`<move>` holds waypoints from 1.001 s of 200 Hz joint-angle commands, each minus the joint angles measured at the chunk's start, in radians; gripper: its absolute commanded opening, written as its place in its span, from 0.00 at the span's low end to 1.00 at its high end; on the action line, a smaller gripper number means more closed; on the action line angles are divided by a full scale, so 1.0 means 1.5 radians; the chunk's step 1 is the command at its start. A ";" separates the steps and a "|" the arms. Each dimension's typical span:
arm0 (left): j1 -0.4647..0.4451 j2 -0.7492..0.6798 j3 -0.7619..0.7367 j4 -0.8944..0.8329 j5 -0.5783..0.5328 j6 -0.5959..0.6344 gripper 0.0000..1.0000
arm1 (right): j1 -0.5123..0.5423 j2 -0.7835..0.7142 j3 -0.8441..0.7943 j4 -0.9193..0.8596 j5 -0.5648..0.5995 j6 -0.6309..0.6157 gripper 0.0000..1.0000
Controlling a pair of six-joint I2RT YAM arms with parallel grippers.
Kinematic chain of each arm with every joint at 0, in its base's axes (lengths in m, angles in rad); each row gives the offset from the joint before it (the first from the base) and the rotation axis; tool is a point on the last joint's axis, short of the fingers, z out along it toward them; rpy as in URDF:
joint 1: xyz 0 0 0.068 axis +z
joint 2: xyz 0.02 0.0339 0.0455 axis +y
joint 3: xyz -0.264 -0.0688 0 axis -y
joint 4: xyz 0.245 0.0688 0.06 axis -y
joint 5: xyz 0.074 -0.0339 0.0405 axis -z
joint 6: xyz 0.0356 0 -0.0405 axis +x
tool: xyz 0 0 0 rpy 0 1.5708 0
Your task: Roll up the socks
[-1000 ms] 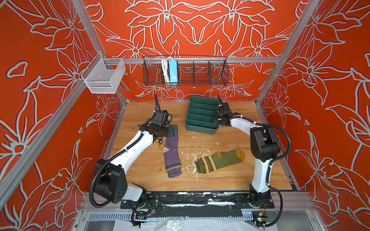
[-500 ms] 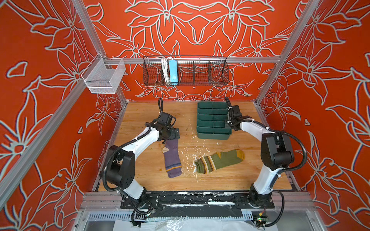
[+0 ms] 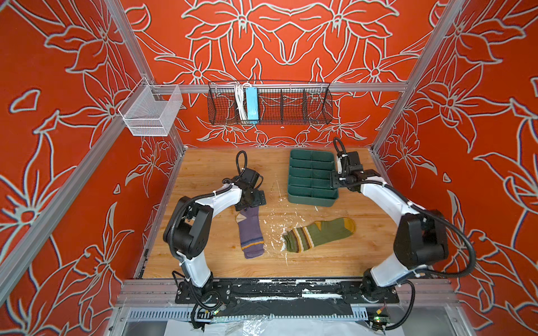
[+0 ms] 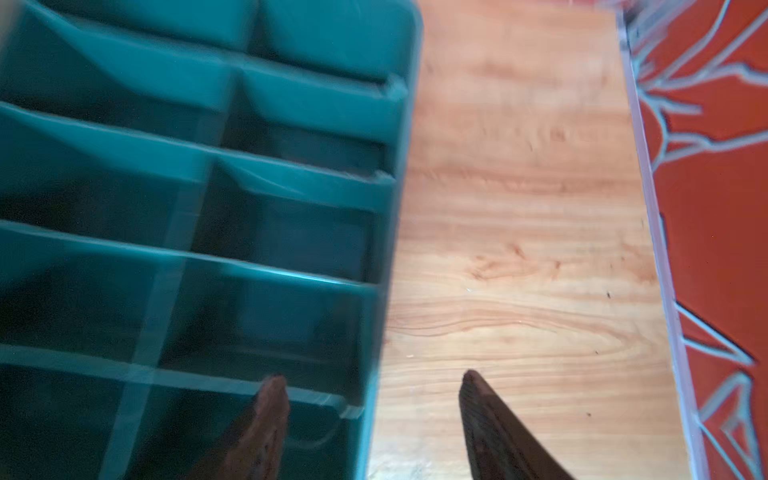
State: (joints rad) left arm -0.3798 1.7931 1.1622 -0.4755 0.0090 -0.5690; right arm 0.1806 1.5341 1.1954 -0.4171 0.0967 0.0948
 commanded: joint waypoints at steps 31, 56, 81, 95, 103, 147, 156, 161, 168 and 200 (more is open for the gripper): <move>-0.035 0.071 0.033 0.066 -0.005 -0.066 0.94 | 0.005 -0.121 -0.056 0.018 -0.130 0.042 0.68; -0.043 0.103 0.028 0.093 0.014 -0.111 0.93 | 0.005 -0.151 -0.070 0.022 -0.153 0.061 0.68; -0.062 0.130 0.024 0.144 0.044 -0.168 0.93 | 0.005 -0.177 -0.081 0.032 -0.171 0.080 0.68; -0.076 0.146 0.040 0.160 0.057 -0.186 0.93 | 0.005 -0.185 -0.083 0.033 -0.178 0.088 0.68; -0.083 0.154 0.059 0.156 0.063 -0.188 0.93 | 0.005 -0.188 -0.082 0.031 -0.182 0.092 0.68; -0.087 0.066 0.160 0.105 0.079 -0.084 0.95 | 0.048 -0.197 -0.085 0.002 -0.248 0.097 0.68; -0.087 0.029 0.188 0.079 0.069 -0.033 0.96 | 0.085 -0.198 -0.091 0.001 -0.234 0.097 0.69; -0.087 0.007 0.201 0.063 0.062 -0.002 0.97 | 0.106 -0.196 -0.092 0.001 -0.229 0.100 0.69; -0.087 -0.028 0.217 0.040 0.048 0.040 0.98 | 0.132 -0.188 -0.092 -0.001 -0.230 0.106 0.69; -0.075 -0.213 0.192 -0.025 -0.042 0.190 0.99 | 0.243 -0.118 -0.082 0.009 -0.254 0.149 0.68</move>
State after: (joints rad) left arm -0.5079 1.7233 1.4570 -0.4114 0.0589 -0.5106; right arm 0.4450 1.2858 1.0752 -0.3927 -0.2443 0.2565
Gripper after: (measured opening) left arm 0.996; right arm 0.687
